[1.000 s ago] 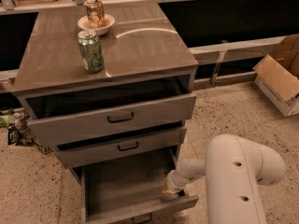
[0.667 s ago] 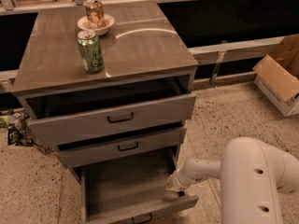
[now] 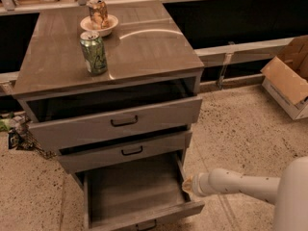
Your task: Open bottom drawer
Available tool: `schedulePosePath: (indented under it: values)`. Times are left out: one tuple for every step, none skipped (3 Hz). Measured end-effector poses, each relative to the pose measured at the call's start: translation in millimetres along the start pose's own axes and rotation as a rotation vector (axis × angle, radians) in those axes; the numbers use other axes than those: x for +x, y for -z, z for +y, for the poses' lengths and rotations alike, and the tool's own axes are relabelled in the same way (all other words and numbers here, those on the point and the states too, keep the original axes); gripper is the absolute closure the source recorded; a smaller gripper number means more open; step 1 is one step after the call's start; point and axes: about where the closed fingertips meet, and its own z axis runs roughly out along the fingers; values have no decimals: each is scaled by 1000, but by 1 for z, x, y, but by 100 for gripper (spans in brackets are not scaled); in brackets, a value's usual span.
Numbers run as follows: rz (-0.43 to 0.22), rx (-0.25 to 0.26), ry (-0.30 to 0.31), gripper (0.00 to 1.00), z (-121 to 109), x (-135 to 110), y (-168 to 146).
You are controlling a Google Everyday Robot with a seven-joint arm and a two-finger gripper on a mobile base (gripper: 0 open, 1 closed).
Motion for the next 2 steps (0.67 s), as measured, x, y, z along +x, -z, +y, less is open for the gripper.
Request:
schedulePosePath:
  values:
    - [-1,22,2,74,6,-1,9]
    - [-2,22,2,51,7,-1,8]
